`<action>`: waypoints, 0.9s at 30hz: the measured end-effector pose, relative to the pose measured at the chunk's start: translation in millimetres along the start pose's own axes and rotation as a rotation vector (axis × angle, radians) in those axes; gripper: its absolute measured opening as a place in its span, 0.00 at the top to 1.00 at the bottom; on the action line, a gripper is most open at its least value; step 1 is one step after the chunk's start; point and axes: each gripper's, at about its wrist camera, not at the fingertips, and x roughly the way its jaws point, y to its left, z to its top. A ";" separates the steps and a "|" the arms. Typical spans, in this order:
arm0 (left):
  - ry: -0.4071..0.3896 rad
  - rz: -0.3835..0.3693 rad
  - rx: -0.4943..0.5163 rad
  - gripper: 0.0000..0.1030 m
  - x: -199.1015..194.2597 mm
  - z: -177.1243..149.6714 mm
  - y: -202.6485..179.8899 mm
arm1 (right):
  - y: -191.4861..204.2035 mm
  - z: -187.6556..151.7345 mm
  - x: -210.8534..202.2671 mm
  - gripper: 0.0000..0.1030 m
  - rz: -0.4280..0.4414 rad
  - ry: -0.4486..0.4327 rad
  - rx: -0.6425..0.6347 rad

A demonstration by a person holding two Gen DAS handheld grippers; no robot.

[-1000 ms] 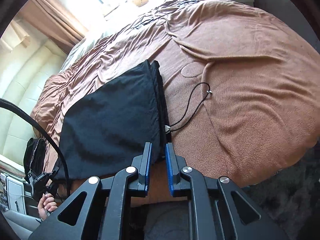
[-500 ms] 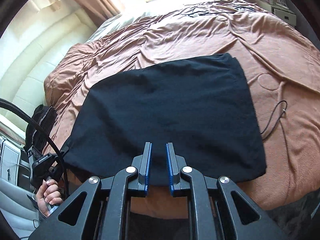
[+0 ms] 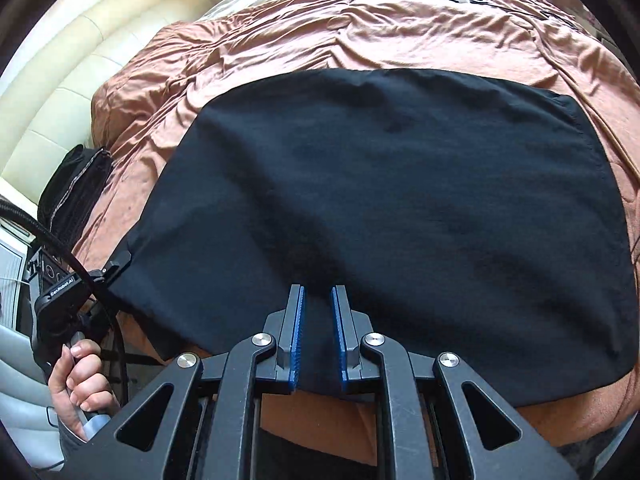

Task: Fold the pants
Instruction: 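Lift and spread the pants with the right tool while the left tool holds the other end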

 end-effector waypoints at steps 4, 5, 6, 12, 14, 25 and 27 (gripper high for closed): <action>0.002 0.012 -0.001 0.94 -1.3 -1.9 2.8 | -0.4 15.6 27.9 0.89 -0.034 0.037 0.000; 0.002 0.016 -0.003 0.94 -1.7 -2.6 2.4 | -1.8 19.8 32.7 0.90 -0.040 0.040 0.004; 0.003 0.018 -0.005 0.94 -1.8 -2.8 3.3 | -3.5 25.0 37.2 0.90 -0.046 0.041 0.006; 0.006 0.029 -0.022 0.94 -2.3 -4.2 6.1 | -10.9 56.8 57.3 0.92 -0.067 0.053 0.031; 0.005 0.032 -0.022 0.94 -2.8 -5.0 5.5 | -11.6 67.6 63.1 0.92 -0.072 0.054 0.035; 0.011 0.038 -0.028 0.94 -0.1 -3.4 3.8 | -7.2 125.8 97.1 0.92 -0.096 0.050 0.063; 0.011 0.039 -0.027 0.94 0.1 -3.1 3.8 | -6.7 134.4 101.0 0.92 -0.103 0.045 0.061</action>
